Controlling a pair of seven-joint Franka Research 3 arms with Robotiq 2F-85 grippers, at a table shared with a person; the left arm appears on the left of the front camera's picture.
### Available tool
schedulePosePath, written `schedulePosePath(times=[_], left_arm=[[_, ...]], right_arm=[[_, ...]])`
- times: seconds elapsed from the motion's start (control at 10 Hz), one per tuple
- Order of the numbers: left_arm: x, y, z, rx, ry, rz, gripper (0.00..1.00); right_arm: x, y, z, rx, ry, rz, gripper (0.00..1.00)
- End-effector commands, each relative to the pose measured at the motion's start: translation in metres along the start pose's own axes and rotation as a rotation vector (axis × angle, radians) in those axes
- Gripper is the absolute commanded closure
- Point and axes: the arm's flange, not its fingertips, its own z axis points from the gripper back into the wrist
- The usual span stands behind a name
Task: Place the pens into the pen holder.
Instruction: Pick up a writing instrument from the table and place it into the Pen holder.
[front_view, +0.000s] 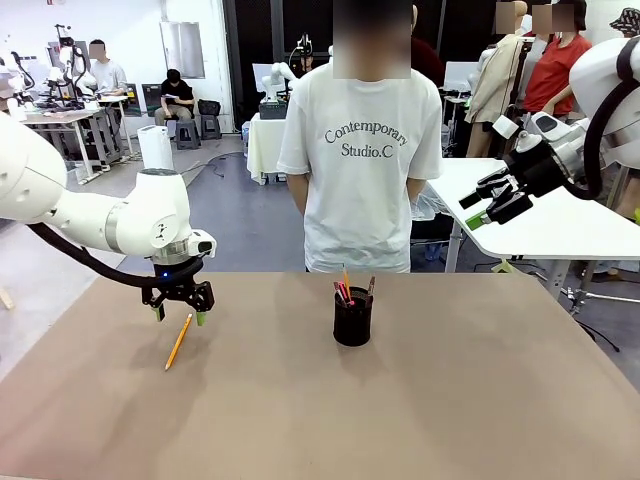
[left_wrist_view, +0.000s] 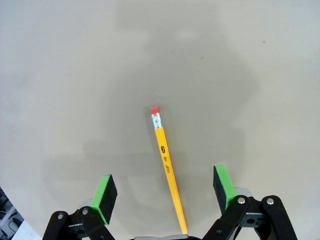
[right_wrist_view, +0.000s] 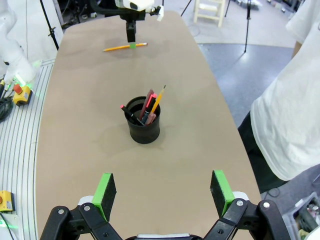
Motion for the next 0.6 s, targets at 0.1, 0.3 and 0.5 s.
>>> schedulePosePath(times=[0.1,0.3,0.5], left_arm=[[0.0085,0.0048,-0.0045,-0.018,-0.013,0.009,0.0],[0.0105,0.0037,-0.008,-0.023,-0.012,0.007,0.2],[0.0106,0.003,-0.0086,-0.02,-0.011,0.008,0.59]], right_arm=[[0.0019,0.0001,0.0013,-0.003,0.0,0.004,0.0],[0.0019,0.0001,0.0013,-0.003,0.0,0.004,0.0],[0.0019,0.0001,0.0013,-0.003,0.0,0.004,0.0]])
